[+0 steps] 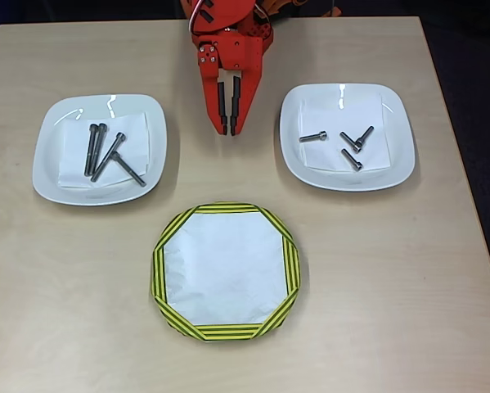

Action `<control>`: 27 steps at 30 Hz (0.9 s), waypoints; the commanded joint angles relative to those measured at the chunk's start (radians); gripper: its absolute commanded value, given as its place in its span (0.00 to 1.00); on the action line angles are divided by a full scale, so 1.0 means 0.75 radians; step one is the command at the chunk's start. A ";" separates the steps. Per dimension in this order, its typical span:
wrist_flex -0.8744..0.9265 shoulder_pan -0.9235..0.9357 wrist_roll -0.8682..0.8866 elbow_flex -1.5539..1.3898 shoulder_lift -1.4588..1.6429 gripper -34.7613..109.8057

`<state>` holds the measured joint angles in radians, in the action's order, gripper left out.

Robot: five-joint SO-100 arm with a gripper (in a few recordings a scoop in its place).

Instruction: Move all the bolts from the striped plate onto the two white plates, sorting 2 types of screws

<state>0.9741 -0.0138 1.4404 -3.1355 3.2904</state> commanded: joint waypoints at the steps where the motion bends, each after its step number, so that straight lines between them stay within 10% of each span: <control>1: 0.205 -0.016 0.074 -0.008 0.041 0.24; 27: 0.458 -0.035 -0.061 -0.008 0.045 0.24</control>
<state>1.3039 -0.0291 1.3852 -3.1370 3.3149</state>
